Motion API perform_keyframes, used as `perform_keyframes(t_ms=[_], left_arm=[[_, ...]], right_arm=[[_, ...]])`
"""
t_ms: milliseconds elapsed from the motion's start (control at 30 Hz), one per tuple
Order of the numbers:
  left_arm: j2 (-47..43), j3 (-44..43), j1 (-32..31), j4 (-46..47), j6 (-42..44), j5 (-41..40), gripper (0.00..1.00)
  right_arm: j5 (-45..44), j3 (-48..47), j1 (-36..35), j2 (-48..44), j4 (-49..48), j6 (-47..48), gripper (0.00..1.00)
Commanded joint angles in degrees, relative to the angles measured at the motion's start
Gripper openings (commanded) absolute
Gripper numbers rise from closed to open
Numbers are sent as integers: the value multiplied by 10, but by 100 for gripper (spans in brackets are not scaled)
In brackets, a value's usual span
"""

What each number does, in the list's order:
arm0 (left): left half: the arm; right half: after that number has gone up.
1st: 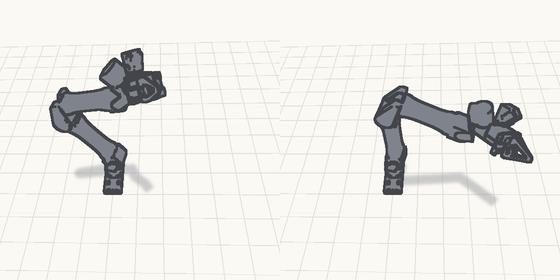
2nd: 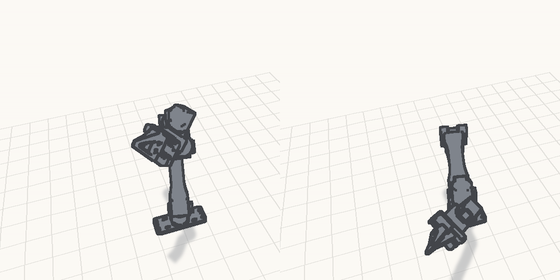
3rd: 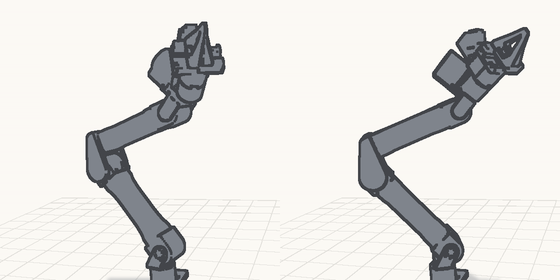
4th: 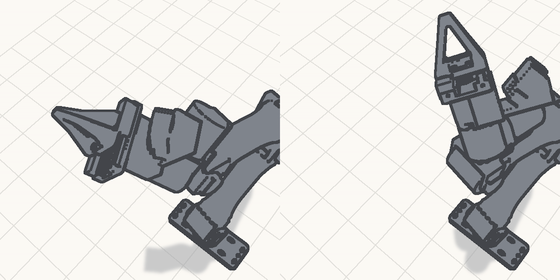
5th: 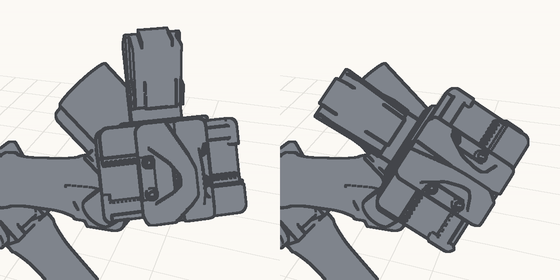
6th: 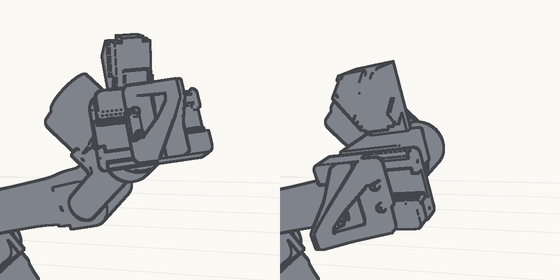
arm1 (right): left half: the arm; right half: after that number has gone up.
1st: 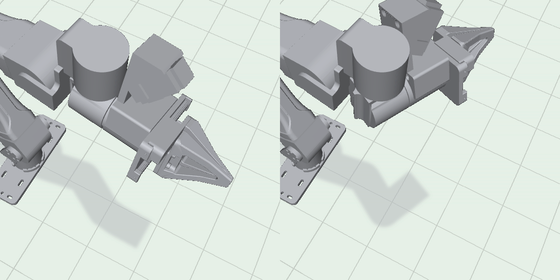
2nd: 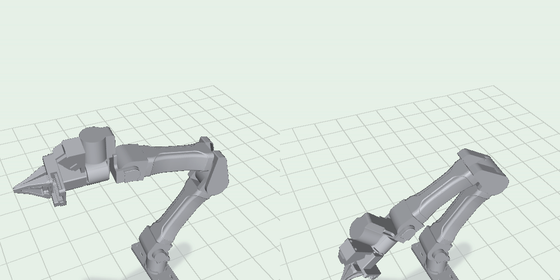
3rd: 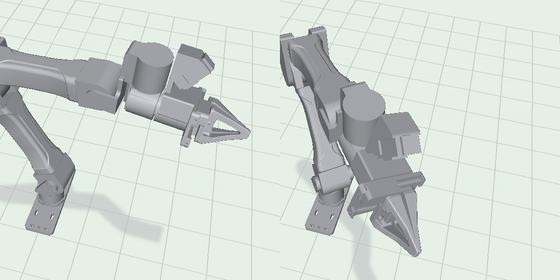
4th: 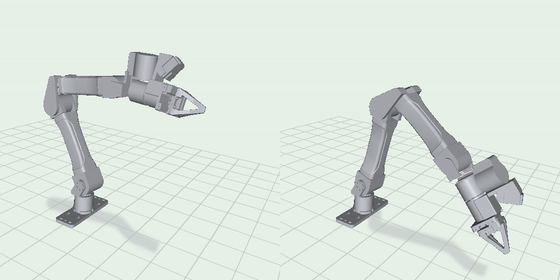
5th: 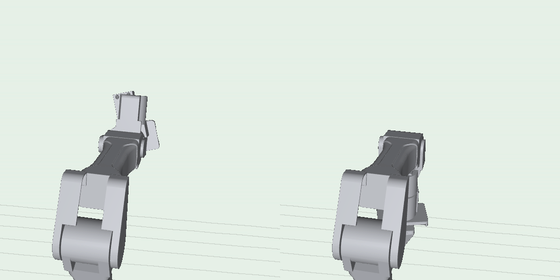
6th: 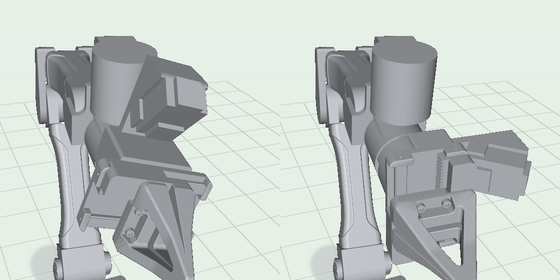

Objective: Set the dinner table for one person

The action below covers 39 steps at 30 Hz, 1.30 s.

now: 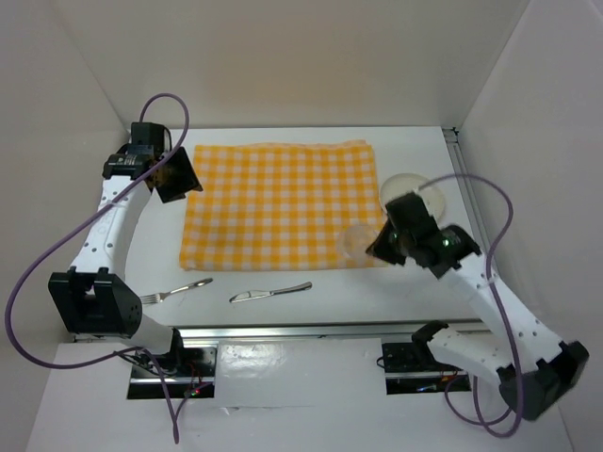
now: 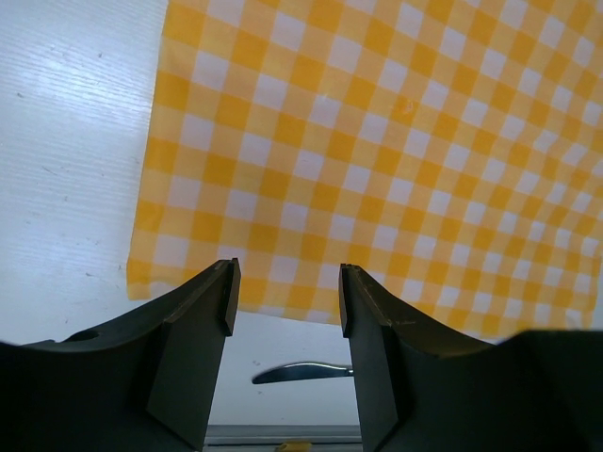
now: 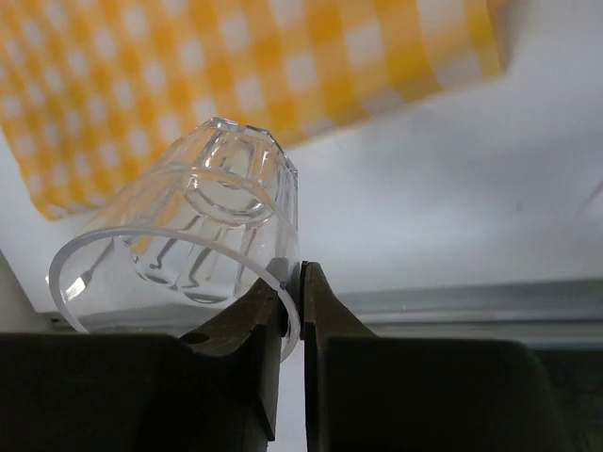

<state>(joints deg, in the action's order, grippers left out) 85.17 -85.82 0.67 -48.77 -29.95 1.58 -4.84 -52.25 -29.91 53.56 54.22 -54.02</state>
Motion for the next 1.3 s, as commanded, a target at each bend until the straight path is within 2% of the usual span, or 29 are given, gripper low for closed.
perform_keyframes(t_ms=[0,33,67,133,167,200,300,333,367,433,600,767,900,933,1000,1033,1067,1100,1200,1267], left_arm=[[-3,6,-4,18,4,13,63],[-3,6,-4,18,4,18,63],[-3,6,-10,18,4,18,63],[-3,6,-10,18,10,25,63],[-3,13,-16,13,10,18,63],[-3,19,-16,13,10,7,63],[-15,37,-16,13,16,1,63],[-15,49,-16,13,17,7,63],[-21,50,-16,13,22,7,63],[-26,64,-16,18,22,7,63],[-21,78,-16,24,22,7,63],[-16,78,-16,29,27,7,63],[-16,78,-16,29,27,7,63],[-16,78,-16,29,27,7,63],[-16,83,-16,29,27,7,63],[-16,83,-22,29,27,7,63],[-16,83,-22,29,27,7,63],[-16,83,-22,29,27,7,63],[-21,83,-22,29,27,7,63],[-21,83,-22,29,27,7,63]], right_arm=[[-96,-144,3,131,-31,90,0],[-104,-214,8,178,-31,111,0],[-113,-248,18,266,-45,130,0],[-126,-338,46,345,-74,178,0],[-117,-372,60,416,-88,188,0],[-98,-432,84,447,-101,210,0],[-60,-529,113,564,-122,236,0],[-50,-601,134,593,-109,247,0],[-39,-630,143,646,-92,253,0],[-10,-682,163,682,-92,269,0],[15,-704,190,748,-98,269,0],[28,-689,212,761,-121,269,0],[41,-738,217,801,-102,281,4],[41,-746,217,816,-102,281,6],[48,-768,217,821,-102,281,19],[48,-774,217,827,-97,281,29],[58,-774,217,827,-97,281,44],[58,-790,217,827,-102,286,71],[64,-830,223,813,-96,286,91],[64,-849,223,781,-87,286,92]])
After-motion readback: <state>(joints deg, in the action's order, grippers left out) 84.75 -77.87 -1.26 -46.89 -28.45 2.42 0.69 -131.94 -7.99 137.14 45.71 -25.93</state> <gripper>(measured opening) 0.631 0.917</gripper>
